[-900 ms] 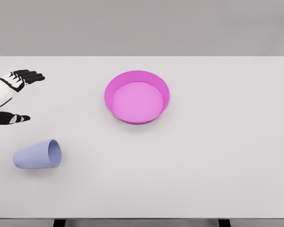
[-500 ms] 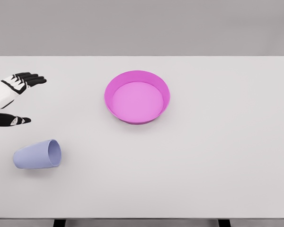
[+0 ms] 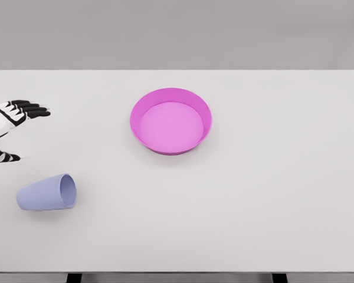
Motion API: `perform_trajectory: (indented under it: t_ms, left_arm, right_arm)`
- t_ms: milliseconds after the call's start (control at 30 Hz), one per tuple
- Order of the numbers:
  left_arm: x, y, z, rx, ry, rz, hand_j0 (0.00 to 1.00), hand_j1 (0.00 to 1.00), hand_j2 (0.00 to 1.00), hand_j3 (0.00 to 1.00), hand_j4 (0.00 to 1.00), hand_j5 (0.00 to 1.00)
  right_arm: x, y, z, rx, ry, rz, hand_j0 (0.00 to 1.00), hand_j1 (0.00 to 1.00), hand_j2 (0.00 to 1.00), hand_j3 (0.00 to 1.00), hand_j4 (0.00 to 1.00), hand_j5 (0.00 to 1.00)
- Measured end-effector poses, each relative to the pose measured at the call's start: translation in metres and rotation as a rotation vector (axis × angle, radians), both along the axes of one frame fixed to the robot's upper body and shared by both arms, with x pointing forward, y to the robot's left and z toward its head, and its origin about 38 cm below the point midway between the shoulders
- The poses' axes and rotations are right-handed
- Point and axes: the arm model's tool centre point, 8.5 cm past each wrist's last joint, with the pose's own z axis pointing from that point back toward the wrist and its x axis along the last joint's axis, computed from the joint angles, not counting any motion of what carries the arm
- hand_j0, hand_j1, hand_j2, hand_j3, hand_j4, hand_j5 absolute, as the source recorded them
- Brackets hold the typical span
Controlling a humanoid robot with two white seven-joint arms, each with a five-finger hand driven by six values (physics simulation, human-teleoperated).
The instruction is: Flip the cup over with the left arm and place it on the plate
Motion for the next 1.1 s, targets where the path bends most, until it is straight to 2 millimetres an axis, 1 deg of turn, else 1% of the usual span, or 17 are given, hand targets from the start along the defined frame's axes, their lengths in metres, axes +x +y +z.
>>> perform_trajectory:
  t_ms: [67,133,233,367,533,633,733,867,1100]
  left_arm:
    - [-0.001,0.002,0.006,0.035,0.011,-0.012,1.00,1.00,1.00,1.00,1.00,1.00]
    - [-0.009,0.000,0.000,0.018,0.066,-0.029,1.00,1.00,1.00,1.00,1.00,1.00]
    - [-0.016,-0.004,-0.001,-0.064,0.158,-0.055,1.00,1.00,1.00,1.00,1.00,1.00]
    - [-0.023,-0.006,-0.006,-0.150,0.261,-0.057,1.00,1.00,1.00,1.00,1.00,1.00]
    - [-0.033,-0.005,-0.016,-0.204,0.359,-0.046,1.00,1.00,1.00,1.00,1.00,1.00]
    - [-0.041,-0.008,-0.023,-0.211,0.404,-0.055,1.00,1.00,1.00,1.00,1.00,1.00]
    - [-0.043,-0.012,-0.019,-0.212,0.415,-0.067,1.00,1.00,1.00,1.00,1.00,1.00]
    - [-0.048,-0.012,-0.021,-0.232,0.445,-0.062,1.00,1.00,1.00,1.00,1.00,1.00]
    - [-0.052,-0.015,-0.028,-0.299,0.434,-0.038,1.00,1.00,1.00,1.00,1.00,1.00]
  right_arm:
    - [0.000,0.000,0.000,0.000,0.000,0.000,1.00,1.00,1.00,1.00,1.00,1.00]
    - [0.000,0.000,0.000,0.000,0.000,0.000,1.00,1.00,1.00,1.00,1.00,1.00]
    - [0.000,0.000,0.000,0.000,0.000,0.000,1.00,1.00,1.00,1.00,1.00,1.00]
    - [0.000,0.000,0.000,0.000,0.000,0.000,1.00,1.00,1.00,1.00,1.00,1.00]
    - [0.000,0.000,0.000,0.000,0.000,0.000,1.00,1.00,1.00,1.00,1.00,1.00]
    - [0.000,0.000,0.000,0.000,0.000,0.000,1.00,1.00,1.00,1.00,1.00,1.00]
    - [0.000,0.000,0.000,0.000,0.000,0.000,1.00,1.00,1.00,1.00,1.00,1.00]
    - [0.000,0.000,0.000,0.000,0.000,0.000,1.00,1.00,1.00,1.00,1.00,1.00]
    - [0.000,0.000,0.000,0.000,0.000,0.000,1.00,1.00,1.00,1.00,1.00,1.00]
